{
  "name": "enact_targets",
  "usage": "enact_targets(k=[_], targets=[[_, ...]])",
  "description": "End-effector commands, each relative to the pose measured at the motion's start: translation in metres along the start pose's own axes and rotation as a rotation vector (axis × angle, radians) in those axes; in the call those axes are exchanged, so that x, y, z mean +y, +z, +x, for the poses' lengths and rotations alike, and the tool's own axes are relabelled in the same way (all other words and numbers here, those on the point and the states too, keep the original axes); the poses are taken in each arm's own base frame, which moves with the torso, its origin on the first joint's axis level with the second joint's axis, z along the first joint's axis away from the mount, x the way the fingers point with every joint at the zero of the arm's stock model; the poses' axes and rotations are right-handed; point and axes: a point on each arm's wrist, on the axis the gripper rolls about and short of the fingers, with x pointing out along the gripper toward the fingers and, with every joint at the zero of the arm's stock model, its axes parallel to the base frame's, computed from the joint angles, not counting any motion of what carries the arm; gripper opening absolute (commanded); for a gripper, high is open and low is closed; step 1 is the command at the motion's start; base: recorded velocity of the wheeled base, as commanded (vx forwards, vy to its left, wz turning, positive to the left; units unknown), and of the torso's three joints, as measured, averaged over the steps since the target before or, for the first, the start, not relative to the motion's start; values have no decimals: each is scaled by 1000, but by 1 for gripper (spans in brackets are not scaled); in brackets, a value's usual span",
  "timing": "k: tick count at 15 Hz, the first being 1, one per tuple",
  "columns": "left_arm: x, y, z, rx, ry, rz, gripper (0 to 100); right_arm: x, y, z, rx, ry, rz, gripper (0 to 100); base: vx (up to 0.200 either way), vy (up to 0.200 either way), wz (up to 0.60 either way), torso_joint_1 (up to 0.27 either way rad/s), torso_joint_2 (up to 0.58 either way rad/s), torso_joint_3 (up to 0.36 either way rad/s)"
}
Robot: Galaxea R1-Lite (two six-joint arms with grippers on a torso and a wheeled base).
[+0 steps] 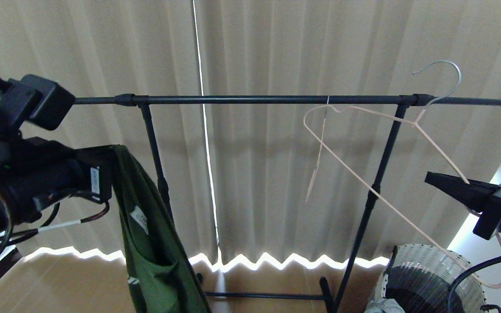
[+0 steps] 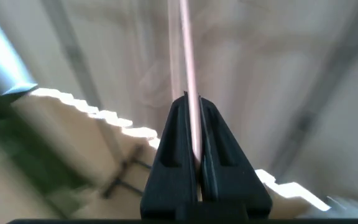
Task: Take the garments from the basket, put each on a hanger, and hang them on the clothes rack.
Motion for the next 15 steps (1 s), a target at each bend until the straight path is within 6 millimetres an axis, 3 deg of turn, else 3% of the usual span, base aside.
enact_targets(k=[1, 4, 8, 15], targets=[[-18, 19, 39, 69, 55, 25, 0, 22, -5, 8, 12, 136, 17, 0, 0, 0, 0, 0, 0, 0], [-28, 25, 67, 103, 162, 30, 0, 31, -11, 15, 9, 201, 6, 0, 0, 0, 0, 0, 0, 0], [-47, 38, 96, 74, 140, -60, 0, 48, -25, 21, 46, 357, -7, 0, 0, 0, 0, 0, 0, 0], [-65, 45, 97, 51, 92, -79, 0, 72, -34, 22, 88, 484, -28, 0, 0, 0, 0, 0, 0, 0]])
